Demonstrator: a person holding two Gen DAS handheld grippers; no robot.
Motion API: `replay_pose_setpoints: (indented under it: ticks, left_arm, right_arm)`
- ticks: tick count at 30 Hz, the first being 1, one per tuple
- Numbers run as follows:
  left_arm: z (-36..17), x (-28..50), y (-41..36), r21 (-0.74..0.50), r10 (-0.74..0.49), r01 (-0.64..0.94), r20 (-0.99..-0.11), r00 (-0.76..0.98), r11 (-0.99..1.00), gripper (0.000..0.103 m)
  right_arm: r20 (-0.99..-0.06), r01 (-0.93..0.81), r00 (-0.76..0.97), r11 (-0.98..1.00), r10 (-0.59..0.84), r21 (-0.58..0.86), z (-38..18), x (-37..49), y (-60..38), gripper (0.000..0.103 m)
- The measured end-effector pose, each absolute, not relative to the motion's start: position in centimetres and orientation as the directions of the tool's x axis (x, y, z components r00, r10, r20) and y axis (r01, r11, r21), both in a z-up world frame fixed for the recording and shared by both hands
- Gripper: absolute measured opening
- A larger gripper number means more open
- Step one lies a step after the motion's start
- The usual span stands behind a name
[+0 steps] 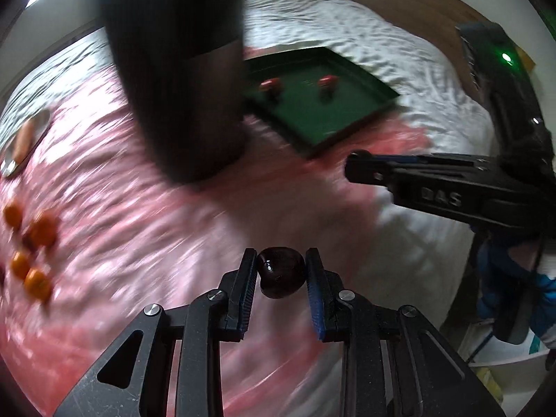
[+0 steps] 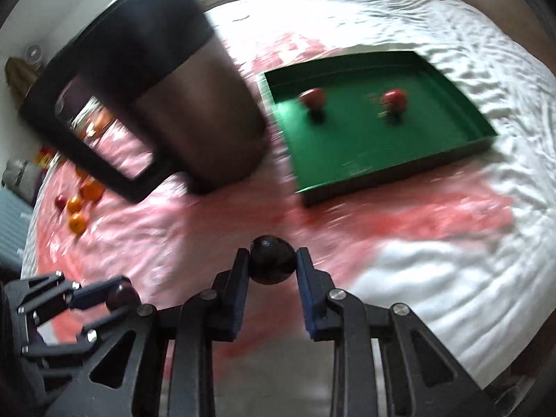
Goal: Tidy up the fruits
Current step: 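Carry both dark plums to the green tray and lower them beside the apples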
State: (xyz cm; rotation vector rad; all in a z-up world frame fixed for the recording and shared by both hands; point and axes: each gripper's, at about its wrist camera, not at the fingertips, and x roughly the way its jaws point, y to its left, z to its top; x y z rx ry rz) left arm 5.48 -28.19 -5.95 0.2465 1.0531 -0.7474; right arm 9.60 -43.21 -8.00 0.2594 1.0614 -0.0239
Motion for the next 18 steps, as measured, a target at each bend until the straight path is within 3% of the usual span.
replay_pose_setpoints:
  ticks: [7,18]
  left_arm:
    - [-4.5,9.1,-35.8,-0.161,-0.483,0.685,-0.82,0.308,0.71,0.024]
    - [-7.0,18.5,-44.4,-0.145,-0.434,0.599,-0.82,0.373,0.788,0.024]
  right_arm:
    - [-0.839,0.193,0.542,0.964,0.05,0.183,-7.3,11.8,-49.6,0.041]
    - [-0.831,0.225,0.554,0.971,-0.055,0.086,-9.0,20.1,-60.3,0.042]
